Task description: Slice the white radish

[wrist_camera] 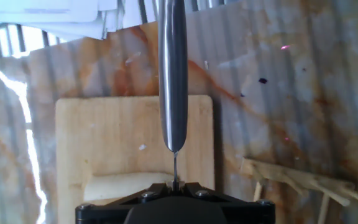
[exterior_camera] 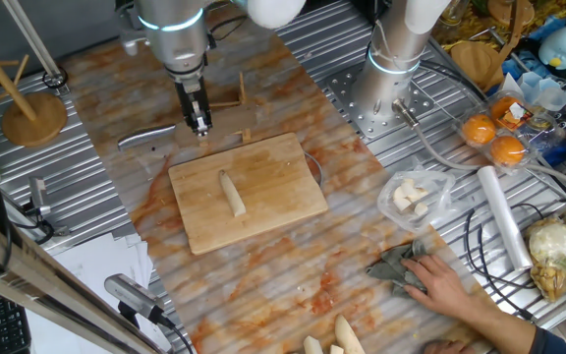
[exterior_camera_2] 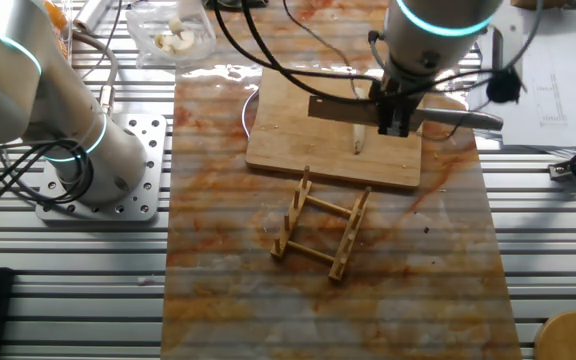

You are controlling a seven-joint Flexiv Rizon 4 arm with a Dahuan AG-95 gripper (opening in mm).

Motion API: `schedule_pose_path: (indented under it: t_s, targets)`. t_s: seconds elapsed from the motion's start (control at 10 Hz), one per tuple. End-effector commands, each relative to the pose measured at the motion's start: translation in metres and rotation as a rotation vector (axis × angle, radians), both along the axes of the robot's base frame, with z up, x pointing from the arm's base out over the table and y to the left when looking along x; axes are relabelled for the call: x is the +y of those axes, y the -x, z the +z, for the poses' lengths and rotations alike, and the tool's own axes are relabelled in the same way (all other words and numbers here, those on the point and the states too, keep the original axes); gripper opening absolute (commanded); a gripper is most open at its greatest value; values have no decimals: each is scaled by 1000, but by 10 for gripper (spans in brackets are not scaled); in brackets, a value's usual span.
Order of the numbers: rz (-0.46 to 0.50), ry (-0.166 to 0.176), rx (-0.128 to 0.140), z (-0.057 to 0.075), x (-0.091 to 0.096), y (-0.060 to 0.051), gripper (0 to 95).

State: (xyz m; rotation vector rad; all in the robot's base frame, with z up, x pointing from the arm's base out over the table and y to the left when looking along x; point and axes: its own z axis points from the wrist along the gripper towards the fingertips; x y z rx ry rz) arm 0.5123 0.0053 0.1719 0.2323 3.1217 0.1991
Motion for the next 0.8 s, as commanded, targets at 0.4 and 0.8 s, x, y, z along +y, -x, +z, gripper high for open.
schedule_pose_path:
  t_s: [0.4, 0.8]
  targets:
    - [35, 44, 53, 4, 32, -9, 0]
    - [42, 119, 40, -19, 87, -10, 0]
